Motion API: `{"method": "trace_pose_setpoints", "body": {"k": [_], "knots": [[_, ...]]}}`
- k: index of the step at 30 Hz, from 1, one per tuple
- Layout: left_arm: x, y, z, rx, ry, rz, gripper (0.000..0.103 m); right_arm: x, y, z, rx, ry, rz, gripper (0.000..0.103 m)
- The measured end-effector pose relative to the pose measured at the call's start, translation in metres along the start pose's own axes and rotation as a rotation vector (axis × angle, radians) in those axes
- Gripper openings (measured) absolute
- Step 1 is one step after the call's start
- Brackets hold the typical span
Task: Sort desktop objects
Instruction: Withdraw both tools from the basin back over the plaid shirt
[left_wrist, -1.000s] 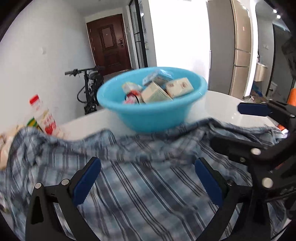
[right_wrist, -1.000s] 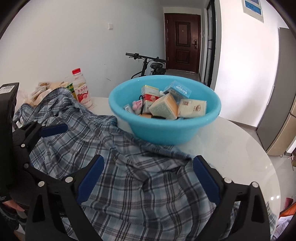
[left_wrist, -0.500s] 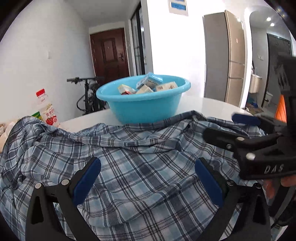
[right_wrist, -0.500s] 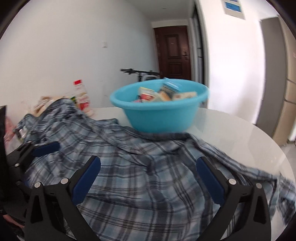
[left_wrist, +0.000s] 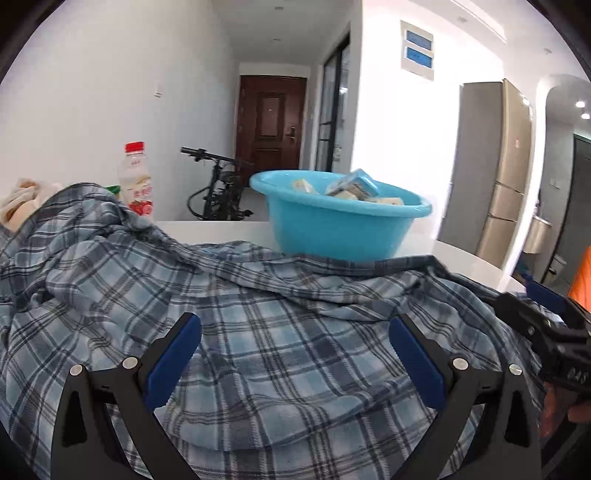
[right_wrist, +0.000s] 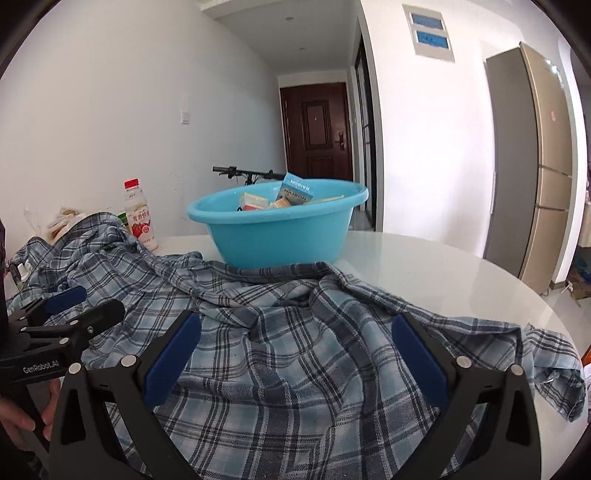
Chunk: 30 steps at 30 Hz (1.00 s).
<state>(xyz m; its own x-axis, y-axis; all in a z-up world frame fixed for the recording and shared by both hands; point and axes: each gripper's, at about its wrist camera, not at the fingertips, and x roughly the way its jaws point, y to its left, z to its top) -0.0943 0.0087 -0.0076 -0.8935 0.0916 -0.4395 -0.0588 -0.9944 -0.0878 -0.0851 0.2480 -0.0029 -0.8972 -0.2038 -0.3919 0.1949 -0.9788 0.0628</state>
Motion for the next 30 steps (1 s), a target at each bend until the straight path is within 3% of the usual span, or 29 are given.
{"method": "trace_pose_setpoints", "body": {"k": [5,10,30], "knots": [[-0.01,-0.004,-0.002,0.017,-0.056,0.034,0.103,-0.005,0.003,0.001,-0.018,-0.039,-0.032,0.103],[-0.034,-0.026,-0.009,0.129,-0.178,0.03,0.103,-0.017,0.009,-0.001,-0.045,-0.105,-0.068,0.103],[-0.034,-0.018,-0.006,0.088,-0.164,0.045,0.103,-0.02,0.008,0.0,-0.044,-0.113,-0.075,0.103]]}}
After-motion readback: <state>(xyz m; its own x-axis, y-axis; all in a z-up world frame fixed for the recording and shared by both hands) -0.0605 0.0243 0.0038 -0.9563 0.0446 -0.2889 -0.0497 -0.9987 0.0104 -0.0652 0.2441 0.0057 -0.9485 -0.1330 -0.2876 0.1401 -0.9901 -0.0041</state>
